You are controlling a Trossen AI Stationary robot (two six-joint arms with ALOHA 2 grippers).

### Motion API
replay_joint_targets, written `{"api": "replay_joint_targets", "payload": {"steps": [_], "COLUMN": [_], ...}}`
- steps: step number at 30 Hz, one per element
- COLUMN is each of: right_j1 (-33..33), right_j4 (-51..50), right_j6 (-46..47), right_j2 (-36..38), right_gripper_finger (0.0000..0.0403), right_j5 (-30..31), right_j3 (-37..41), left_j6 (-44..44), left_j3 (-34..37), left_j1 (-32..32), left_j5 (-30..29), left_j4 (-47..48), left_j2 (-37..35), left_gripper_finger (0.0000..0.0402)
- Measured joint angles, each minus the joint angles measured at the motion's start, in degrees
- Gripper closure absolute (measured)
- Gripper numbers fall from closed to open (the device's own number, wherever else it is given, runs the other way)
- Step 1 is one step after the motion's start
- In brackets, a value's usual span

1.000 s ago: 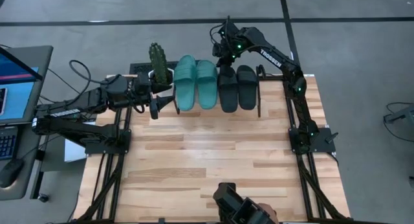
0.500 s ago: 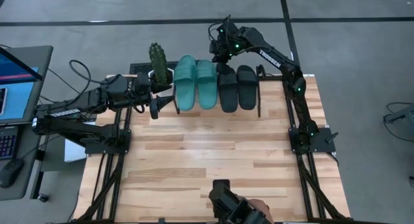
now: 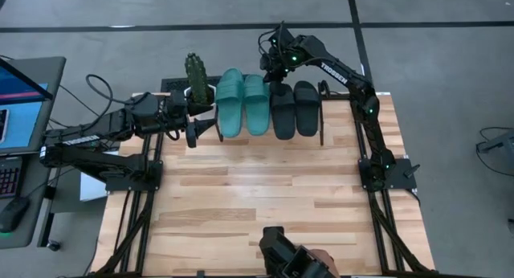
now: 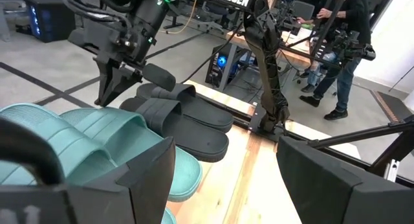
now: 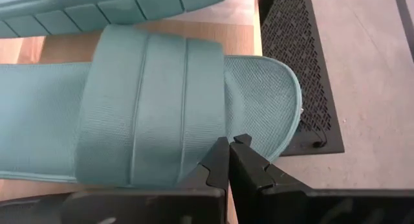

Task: Pick and place slides into the shelf
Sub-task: Adjust the slippers on the shelf

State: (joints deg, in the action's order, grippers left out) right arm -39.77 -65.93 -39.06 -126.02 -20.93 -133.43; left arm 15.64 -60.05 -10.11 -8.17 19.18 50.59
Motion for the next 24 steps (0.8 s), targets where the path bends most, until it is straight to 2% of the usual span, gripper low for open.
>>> {"api": "replay_joint_targets", "payload": {"steps": [12,17,24], "right_j1": [0.32,0.23,0.44], "right_j4": [-2.84,-0.08,1.84], "right_j6": [-0.43,0.40,0.03], "right_j2": [0.13,0.13,0.13], "right_gripper_finger": [0.0403,0.0403,0.0403], "right_j5": [0.23,4.55,4.27], "right_j3": [-0.07,-0.07,-0.07], "left_j6": [0.33,0.39,0.37], "left_j3": [0.00,0.00,0.00], "left_j1": [0.00,0.00,0.00], "left_j5": [0.01,0.01,0.02], "left_j4": [0.00,0.00,0.04], "left_j2": [0.00,0.00,0.00], "left_gripper_finger": [0.0145,0.0145,0.0145]}}
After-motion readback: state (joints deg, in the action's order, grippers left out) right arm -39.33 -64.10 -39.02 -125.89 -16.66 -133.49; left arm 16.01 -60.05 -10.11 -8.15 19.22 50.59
